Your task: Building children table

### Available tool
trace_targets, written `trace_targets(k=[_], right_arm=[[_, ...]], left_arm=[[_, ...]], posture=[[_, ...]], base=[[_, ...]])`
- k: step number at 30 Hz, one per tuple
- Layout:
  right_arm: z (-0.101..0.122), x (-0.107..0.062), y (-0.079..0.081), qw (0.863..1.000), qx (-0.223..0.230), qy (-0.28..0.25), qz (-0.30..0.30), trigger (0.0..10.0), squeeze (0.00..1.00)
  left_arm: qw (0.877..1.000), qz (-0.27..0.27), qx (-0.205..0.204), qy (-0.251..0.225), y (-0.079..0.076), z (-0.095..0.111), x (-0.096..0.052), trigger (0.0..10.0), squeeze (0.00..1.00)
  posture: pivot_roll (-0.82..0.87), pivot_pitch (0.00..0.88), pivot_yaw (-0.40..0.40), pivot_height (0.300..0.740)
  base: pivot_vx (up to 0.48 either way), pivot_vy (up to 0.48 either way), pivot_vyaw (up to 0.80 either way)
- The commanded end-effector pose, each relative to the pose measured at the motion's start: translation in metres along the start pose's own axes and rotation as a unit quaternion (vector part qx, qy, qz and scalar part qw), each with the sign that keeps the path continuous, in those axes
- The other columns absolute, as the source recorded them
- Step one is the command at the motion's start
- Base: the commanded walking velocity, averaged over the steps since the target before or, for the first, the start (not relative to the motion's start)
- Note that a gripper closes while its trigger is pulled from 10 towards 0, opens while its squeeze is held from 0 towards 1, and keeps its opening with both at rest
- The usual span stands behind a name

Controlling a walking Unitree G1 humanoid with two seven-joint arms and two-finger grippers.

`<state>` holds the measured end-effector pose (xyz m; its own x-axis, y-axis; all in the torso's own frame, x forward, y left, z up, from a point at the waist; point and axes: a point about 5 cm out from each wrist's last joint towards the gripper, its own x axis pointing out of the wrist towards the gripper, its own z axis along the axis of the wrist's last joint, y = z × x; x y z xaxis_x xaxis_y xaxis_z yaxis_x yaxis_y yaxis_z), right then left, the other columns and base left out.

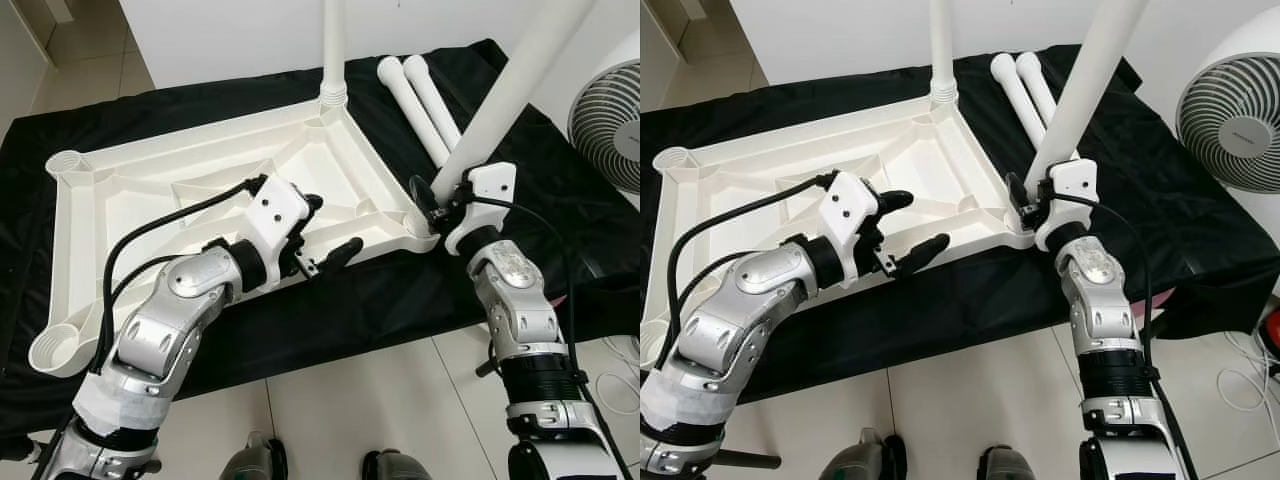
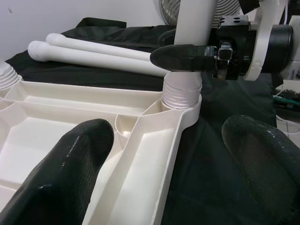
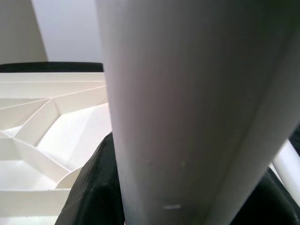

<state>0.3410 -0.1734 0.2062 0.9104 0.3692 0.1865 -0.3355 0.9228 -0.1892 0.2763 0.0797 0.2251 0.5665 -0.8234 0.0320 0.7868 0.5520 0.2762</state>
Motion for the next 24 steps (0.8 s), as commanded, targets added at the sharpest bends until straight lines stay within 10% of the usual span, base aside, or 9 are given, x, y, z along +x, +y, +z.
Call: trace_targets(k=[1,24], right_arm=[[-0.025,-0.004,0.007,0.998,0.019,0.061,0.024,10.0,0.0],[-0.034,0.013,-0.017,0.987,0.066,0.142,-0.02,10.0,0.0]], left_arm=[[1.0,-0.015,-0.003,0.004,-0.004,-0.002,0.0,10.0,0.0],[1.0,-0.001,-0.011,0.002,-0.002,0.0,-0.002,10.0,0.0]], posture=[[-0.05,0.149,0.086,0.74],[-0.04,0.161,0.076,0.74]], base=[[0.0,0.0,0.0],[0.0,0.0,0.0]])
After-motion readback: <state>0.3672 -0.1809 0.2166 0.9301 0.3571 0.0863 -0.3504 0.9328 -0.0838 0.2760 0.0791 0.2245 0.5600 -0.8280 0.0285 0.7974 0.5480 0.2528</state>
